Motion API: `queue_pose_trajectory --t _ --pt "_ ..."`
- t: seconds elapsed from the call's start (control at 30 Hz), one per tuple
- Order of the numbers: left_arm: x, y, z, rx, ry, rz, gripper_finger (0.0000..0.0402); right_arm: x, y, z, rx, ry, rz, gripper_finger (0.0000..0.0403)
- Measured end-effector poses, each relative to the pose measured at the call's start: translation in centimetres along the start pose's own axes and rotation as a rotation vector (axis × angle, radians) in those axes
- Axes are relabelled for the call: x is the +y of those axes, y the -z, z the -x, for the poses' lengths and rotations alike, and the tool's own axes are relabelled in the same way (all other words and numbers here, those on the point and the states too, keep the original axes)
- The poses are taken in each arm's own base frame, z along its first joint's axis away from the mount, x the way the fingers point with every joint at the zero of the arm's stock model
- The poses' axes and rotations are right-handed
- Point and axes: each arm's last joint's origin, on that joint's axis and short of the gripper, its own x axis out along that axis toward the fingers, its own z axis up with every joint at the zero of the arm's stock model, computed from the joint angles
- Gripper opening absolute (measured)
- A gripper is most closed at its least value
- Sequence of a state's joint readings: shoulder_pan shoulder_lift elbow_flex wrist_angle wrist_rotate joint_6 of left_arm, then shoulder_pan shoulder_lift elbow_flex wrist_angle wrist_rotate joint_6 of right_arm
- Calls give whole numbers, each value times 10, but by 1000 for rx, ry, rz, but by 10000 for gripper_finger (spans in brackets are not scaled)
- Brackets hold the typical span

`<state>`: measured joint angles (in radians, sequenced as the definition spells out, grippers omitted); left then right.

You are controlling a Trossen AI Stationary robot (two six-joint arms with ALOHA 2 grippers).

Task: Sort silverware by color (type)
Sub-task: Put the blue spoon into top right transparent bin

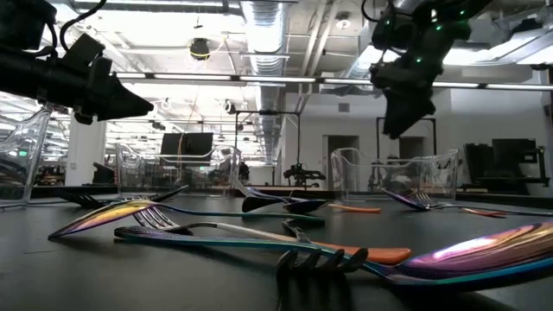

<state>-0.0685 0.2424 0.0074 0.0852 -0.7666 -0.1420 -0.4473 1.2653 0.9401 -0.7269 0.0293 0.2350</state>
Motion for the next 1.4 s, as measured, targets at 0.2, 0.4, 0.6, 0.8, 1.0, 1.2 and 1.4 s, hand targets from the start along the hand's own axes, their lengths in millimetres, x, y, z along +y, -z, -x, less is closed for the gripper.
queue_pose_trajectory --t 0.2,0.4,0.6,0.8,1.0,1.2,1.4 --pt "0 0 0 0 0 1 151 55 51 -12 117 11 177 163" --pt "0 0 0 0 0 1 151 79 93 -26 114 -15 193 163" --pt "0 0 0 -1 -9 -1 151 77 109 -43 59 -26 194 163" --pt "1 -1 0 -13 -46 1 151 70 99 -48 -10 -26 67 162" --pt "1 -1 0 -14 -48 3 151 78 104 -46 24 -115 271 156" --pt "1 0 0 -4 -40 -2 151 82 113 -44 70 -108 330 156" --pt "1 0 0 -4 -41 -2 151 85 115 -43 66 -116 346 154"
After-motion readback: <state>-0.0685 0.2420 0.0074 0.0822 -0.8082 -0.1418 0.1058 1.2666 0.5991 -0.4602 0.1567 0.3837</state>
